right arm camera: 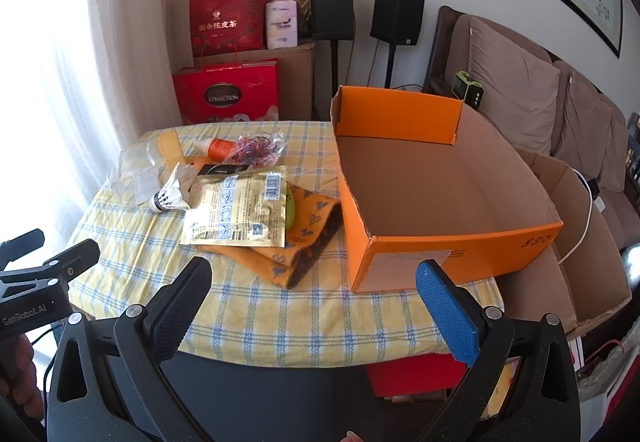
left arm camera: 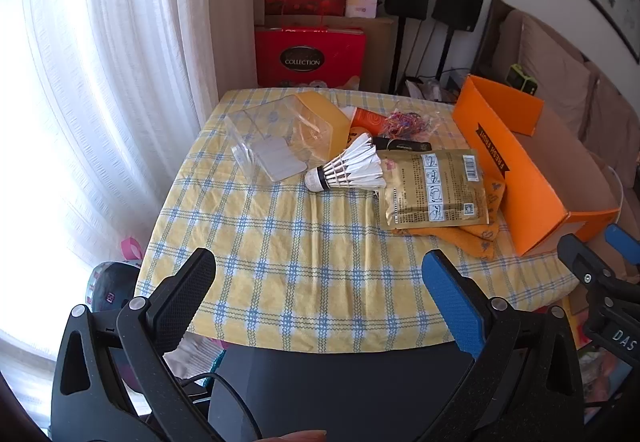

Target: Organize objects

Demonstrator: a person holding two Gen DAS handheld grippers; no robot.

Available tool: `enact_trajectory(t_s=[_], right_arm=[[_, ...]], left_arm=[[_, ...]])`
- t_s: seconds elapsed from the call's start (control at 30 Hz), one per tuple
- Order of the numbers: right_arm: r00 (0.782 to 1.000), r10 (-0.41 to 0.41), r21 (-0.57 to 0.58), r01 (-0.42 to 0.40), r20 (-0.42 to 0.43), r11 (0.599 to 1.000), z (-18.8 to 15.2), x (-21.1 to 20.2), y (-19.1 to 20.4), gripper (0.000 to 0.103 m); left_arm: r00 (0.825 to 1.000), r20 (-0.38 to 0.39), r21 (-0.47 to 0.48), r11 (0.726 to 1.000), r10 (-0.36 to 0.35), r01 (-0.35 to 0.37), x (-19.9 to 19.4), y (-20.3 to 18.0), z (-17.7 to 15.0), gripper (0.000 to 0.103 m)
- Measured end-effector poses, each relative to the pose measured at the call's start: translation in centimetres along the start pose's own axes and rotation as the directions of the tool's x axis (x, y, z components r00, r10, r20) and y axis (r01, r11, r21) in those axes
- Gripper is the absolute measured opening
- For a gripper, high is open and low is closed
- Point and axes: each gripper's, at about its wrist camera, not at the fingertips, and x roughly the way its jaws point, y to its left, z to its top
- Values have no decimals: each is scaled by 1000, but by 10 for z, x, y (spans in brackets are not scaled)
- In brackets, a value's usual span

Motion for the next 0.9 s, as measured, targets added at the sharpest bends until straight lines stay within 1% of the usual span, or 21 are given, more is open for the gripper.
enact_trajectory(t_s=[0.33, 0.63, 0.77, 0.8, 0.87, 0.9], right_arm=[[1000, 6, -12, -6, 15, 1000, 3, -2, 2, 103], [1000, 9, -36, -8, 17, 999, 9, 3, 9, 103], [1000, 14, -57, -13, 21, 998, 13, 8, 14, 103], [999, 44, -73, -42, 19, 996, 16, 12, 18, 103], [995, 94, -75, -92, 24, 993, 20, 16, 20, 103], [995, 94, -75, -92, 24, 993, 20, 16, 20, 103]], left_arm=[[1000, -1, -1, 1000, 1, -1, 1, 1, 1, 103], [1000, 7, -8, 1000, 8, -8, 9, 15, 10, 103], [1000, 18, -20, 1000, -11, 12, 14, 27, 16, 103], [1000, 20, -31, 999, -11, 12, 16, 32, 18, 103], [1000, 19, -41, 999, 11, -10, 19, 38, 20, 103], [999, 19, -44, 999, 26, -25, 22, 43, 21, 103]])
